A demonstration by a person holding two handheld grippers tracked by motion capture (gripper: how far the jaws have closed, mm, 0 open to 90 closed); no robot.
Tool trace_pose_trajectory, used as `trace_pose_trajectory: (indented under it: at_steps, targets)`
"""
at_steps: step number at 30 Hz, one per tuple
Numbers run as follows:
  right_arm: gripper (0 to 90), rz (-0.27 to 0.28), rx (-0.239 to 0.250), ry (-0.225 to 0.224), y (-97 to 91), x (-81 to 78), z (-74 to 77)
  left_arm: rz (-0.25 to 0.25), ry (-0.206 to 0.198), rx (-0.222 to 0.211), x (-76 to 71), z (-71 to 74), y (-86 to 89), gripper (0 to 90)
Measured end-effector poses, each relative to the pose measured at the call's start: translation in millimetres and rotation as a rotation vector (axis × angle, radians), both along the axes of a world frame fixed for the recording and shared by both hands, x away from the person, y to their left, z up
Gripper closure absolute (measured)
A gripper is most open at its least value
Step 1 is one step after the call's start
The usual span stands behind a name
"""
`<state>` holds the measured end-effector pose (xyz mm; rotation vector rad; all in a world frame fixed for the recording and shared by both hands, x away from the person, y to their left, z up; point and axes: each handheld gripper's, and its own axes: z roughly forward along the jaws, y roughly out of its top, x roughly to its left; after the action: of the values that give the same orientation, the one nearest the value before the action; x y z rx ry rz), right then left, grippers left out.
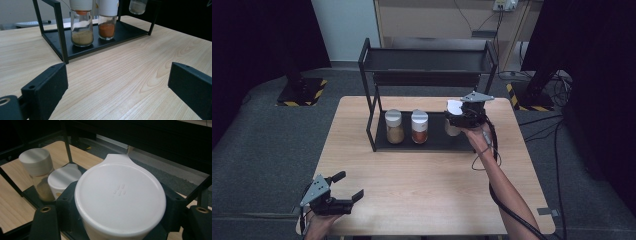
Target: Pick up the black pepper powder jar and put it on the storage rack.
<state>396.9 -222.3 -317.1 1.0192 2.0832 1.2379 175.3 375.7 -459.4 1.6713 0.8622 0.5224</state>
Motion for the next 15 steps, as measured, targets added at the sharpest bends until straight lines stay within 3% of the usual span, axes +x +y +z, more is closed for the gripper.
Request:
trace_pose_trajectory:
  at_steps: [15]
  targets:
    - [31.0,-0.039,0.022,0.026,12.7,16.2,-29.3,0.0,0.002,-0.003,0.5,-0.6,0.3,2.1]
